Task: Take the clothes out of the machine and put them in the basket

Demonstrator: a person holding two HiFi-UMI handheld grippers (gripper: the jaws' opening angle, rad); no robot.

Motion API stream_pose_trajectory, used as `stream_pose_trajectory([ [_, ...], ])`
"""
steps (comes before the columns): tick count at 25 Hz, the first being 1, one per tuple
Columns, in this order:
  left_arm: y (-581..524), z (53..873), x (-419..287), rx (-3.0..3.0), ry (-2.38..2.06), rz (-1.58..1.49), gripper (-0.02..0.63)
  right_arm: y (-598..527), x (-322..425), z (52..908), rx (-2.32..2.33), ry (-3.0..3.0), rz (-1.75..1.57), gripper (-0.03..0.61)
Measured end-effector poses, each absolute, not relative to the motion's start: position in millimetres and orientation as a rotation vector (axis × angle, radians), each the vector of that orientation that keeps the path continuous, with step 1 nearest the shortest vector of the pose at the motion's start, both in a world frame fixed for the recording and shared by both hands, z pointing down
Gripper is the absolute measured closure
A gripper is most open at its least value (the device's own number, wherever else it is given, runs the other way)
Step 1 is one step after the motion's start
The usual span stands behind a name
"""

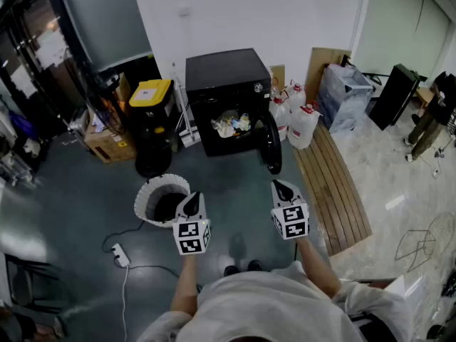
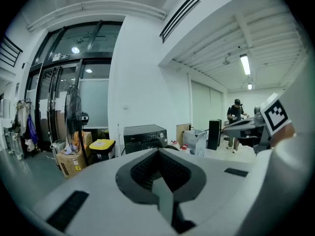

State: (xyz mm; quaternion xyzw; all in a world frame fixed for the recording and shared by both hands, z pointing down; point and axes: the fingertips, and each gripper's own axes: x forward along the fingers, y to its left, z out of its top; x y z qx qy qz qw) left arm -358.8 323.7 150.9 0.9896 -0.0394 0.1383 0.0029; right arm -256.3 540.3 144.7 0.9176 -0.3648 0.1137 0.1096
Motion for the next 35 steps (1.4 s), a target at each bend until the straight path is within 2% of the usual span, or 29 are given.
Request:
stream_pose_trajectory([
  [23,358.8,170.0,-290.0,3.086,-0.201,0.460,0.597,564.4,-177.1,168.6,2.662,-1.127,0.337,0.557],
  [35,320.9,187.4,-233.7,3.086,-0.180,0.497,0.597,524.3,-117.3,181.9,2.683,-1.125,0.371,0.557],
])
